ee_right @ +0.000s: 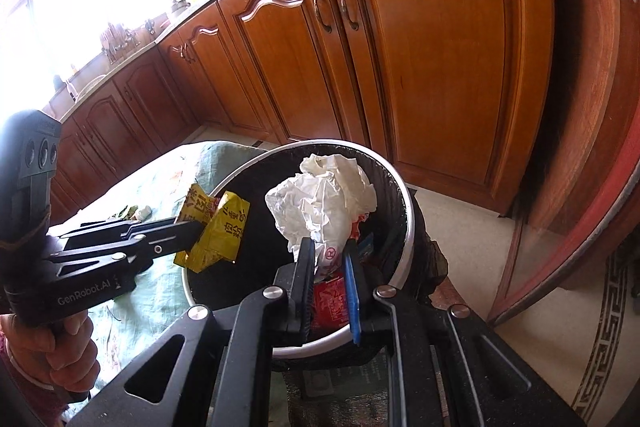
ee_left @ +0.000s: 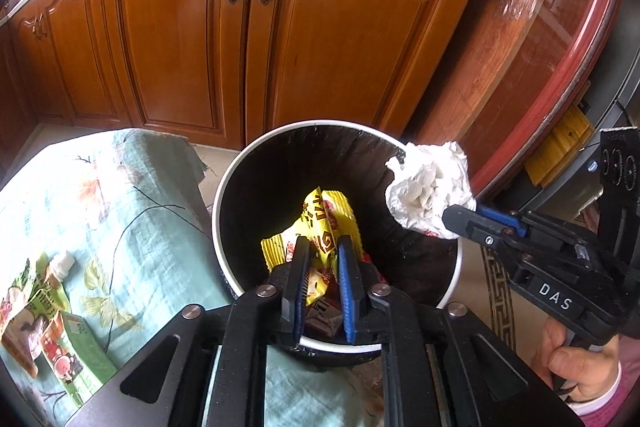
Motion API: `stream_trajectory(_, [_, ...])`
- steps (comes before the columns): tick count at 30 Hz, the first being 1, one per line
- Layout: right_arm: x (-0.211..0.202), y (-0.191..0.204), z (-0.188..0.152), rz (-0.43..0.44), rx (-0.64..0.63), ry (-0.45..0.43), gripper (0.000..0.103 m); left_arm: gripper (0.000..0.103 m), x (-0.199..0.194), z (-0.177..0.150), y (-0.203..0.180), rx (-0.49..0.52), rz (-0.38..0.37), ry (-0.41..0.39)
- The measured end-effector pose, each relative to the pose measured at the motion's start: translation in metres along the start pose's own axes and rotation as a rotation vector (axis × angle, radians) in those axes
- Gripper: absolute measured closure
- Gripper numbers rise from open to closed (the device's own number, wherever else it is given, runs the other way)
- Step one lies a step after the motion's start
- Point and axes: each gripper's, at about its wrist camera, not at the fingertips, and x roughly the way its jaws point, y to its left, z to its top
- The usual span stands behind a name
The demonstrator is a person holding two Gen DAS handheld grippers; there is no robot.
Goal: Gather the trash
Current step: 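Carry wrapper and paper over the bin and open both tools to drop them, then move both open tools back over the table toward the remaining trash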
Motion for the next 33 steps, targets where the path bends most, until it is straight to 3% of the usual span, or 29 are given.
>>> stream_trajectory(2, [0.001, -0.001, 0.001, 0.006, 0.008, 0.000, 0.082, 0.082, 0.001, 0.000, -0.001, -0.004, 0.001, 0.001])
stream_trajectory(4, [0.002, -0.004, 0.003, 0.012, 0.024, 0.004, 0.072, 0.080, -0.002, -0.002, 0.001, -0.010, 0.000, -0.005])
stream_trajectory(7, [0.000, -0.006, 0.000, 0.023, 0.047, 0.000, 0.066, 0.070, -0.009, -0.007, 0.005, -0.034, 0.001, -0.024])
stream_trajectory(11, [-0.006, -0.005, -0.007, 0.038, 0.069, -0.012, 0.061, 0.068, -0.024, -0.022, 0.017, -0.075, -0.009, -0.050])
stream_trajectory(14, [-0.014, -0.001, -0.015, 0.057, 0.078, -0.032, 0.050, 0.059, -0.039, -0.037, 0.026, -0.114, -0.002, -0.077])
stream_trajectory(18, [-0.026, 0.011, -0.027, 0.089, 0.095, -0.073, 0.027, 0.051, -0.062, -0.064, 0.036, -0.171, 0.000, -0.119])
stream_trajectory(27, [-0.036, 0.053, -0.058, 0.147, 0.099, -0.089, 0.014, 0.044, -0.108, -0.135, 0.072, -0.297, 0.046, -0.132])
stream_trajectory(33, [-0.030, 0.082, -0.076, 0.190, 0.097, -0.053, 0.013, 0.044, -0.143, -0.173, 0.092, -0.368, 0.089, -0.143])
